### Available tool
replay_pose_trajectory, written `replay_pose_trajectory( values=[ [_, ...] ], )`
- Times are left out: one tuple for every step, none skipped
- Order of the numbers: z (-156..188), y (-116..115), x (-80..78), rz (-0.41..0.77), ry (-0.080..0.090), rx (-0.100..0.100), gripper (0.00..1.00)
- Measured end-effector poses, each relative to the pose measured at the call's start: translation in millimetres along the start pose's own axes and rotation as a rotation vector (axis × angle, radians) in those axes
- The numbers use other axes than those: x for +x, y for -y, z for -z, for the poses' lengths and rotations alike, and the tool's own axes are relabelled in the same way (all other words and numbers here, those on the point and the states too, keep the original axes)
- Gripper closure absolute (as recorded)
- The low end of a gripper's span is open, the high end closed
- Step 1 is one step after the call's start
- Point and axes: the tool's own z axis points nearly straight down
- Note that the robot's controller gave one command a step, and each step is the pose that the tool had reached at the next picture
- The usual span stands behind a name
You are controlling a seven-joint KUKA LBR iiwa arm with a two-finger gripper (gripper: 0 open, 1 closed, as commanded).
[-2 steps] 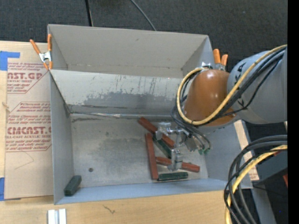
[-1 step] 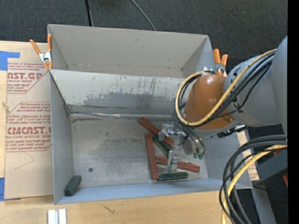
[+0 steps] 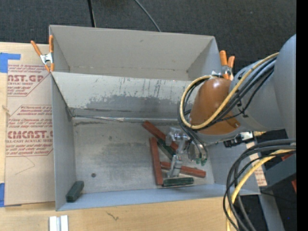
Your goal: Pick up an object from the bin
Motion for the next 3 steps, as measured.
replay_pose_trajectory(
  values=[
    [-3.0,18.5,3.1,0.160,0.004,0.001,0.00],
    [-7.5,40.2,-19.7,-0.035,0.001,0.000,0.00],
    [-7.4,48.4,-2.6,-0.002,0.009,0.001,0.00]
  ],
)
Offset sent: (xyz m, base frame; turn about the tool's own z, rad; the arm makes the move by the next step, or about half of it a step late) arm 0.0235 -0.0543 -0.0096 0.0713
